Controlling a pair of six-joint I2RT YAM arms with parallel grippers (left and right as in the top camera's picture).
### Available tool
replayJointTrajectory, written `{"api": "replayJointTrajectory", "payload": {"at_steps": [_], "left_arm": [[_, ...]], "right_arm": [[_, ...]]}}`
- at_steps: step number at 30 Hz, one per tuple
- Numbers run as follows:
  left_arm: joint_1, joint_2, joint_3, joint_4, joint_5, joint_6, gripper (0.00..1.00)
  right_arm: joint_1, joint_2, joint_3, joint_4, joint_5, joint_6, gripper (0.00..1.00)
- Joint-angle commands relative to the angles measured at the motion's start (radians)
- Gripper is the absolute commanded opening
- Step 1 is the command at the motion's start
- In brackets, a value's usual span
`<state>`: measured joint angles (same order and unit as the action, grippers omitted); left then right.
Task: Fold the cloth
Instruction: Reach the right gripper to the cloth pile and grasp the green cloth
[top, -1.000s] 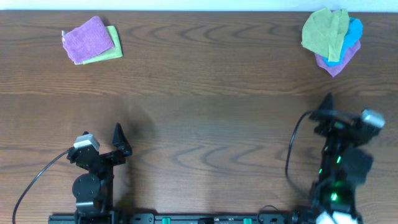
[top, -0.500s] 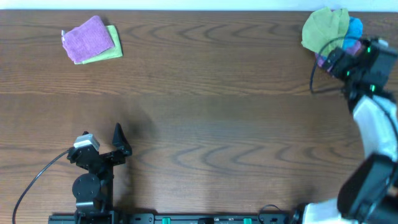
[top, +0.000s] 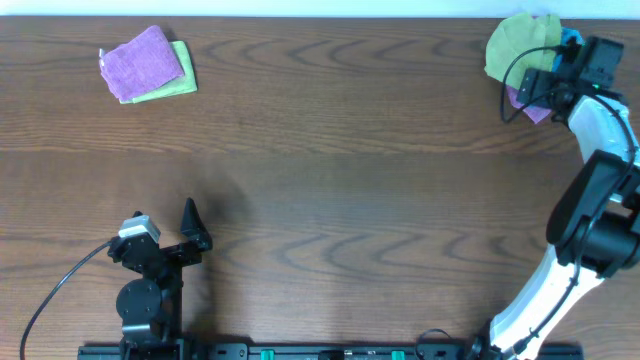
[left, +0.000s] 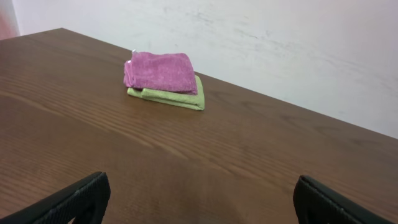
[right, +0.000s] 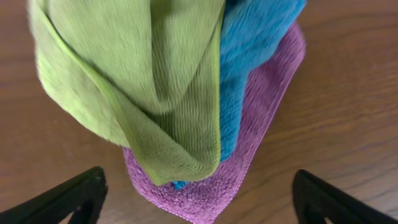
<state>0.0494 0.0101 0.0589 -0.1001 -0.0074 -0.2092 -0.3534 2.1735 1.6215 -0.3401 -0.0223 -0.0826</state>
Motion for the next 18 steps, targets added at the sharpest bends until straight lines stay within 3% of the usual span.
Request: {"api": "replayJointTrajectory", "payload": {"at_steps": [1,7,8,9,10,12,15,16,18], "left_arm": [[-0.005,-0.006,-0.036,-0.014,-0.007,0.009,0.95],[-0.005,-0.006,-0.036,-0.014,-0.007,0.009,0.95],[-0.005,-0.006,-0.036,-0.014,-0.007,0.009,0.95],[-0.005,-0.006,-0.036,-0.014,-0.007,0.009,0.95],[-0.005,-0.006,-0.036,-0.014,-0.007,0.009,0.95],[-0.005,-0.006,-0.036,-0.014,-0.007,0.009,0.96],[-0.005,-0.006,-0.036,-0.014,-0.007,0.009,0.95],[-0.005,-0.006,-0.036,-0.014,-0.007,0.009,0.96],[-0.005,-0.006,-0.036,-0.014,-0.007,0.009,0.96]], "right_arm": [[-0.006,0.023,0.027,0.001,0.011,-0.080,0.88],[-0.006,0.037,0.027,0.017,0.011,-0.110,0.70],[-0.006,0.037,0.027,0.024,0.011,-0.110,0.63],[-0.006,0.037,0.027,0.032,0.010,-0.110,0.38],[-0.005,0.037,0.027,0.038,0.010,-0.110,0.35],[-0.005,0.037,0.027,0.048,0.006,-0.110,0.42],[-0.005,0.038,0.027,0.059,-0.003,-0.110,0.65],[-0.005,0.039,0.027,0.061,-0.005,-0.110,0.69],[-0.005,0.043,0.027,0.064,-0.005,-0.114,0.66]]}}
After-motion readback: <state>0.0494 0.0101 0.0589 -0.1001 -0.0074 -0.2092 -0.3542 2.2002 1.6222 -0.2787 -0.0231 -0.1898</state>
